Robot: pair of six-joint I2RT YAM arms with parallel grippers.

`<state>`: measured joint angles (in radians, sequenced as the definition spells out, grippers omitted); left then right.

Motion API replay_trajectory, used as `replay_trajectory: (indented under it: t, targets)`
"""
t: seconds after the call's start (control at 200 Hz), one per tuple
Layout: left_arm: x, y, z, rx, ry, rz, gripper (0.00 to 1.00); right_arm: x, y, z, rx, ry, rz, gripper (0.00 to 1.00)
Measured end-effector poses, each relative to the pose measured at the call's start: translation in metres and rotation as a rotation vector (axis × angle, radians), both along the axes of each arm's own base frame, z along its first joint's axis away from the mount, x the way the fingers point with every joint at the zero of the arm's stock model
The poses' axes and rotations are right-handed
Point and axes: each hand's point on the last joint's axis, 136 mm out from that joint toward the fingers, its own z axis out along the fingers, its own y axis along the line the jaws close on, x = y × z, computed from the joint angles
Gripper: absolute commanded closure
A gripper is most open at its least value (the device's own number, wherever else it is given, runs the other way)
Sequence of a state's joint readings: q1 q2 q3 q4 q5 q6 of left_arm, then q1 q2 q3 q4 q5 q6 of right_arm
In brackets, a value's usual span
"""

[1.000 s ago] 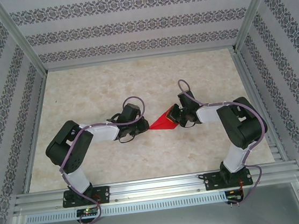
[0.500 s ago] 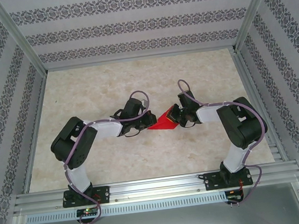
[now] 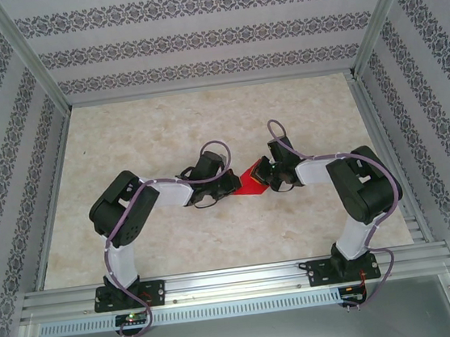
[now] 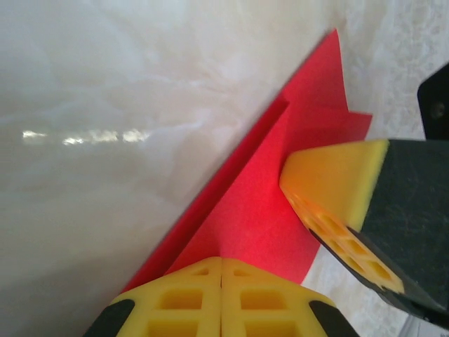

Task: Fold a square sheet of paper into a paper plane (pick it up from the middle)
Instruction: Fourth fold the wing at the center of the table.

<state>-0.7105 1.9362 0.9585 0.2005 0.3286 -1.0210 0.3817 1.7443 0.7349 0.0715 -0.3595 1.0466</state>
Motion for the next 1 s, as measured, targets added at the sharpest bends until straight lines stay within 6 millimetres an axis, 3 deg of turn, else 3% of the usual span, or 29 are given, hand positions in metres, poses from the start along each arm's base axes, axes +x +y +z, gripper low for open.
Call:
replay_trajectory:
  t: [0.23,0.515,0.749,0.864,0.999]
  targets:
    - [0.004,0.007,-0.003,0.025,0.002,0.072,0.91,0.000,0.000,0.000,-0.002,-0.001,-0.002,0.96]
    - [-0.009,0.047,-0.006,0.097,0.024,0.199,0.94,0.000,-0.001,0.000,-0.003,-0.001,-0.002,0.96]
    - [-0.012,0.064,-0.005,0.121,0.029,0.243,1.00,0.000,-0.001,0.000,-0.002,-0.005,-0.002,0.96]
    - [-0.010,0.066,0.000,0.112,0.002,0.228,1.00,0.001,-0.001,0.000,-0.002,-0.005,-0.002,0.96]
    - [-0.005,0.053,0.014,0.052,-0.053,0.180,1.00,0.001,-0.001,0.000,-0.001,-0.005,-0.002,0.96]
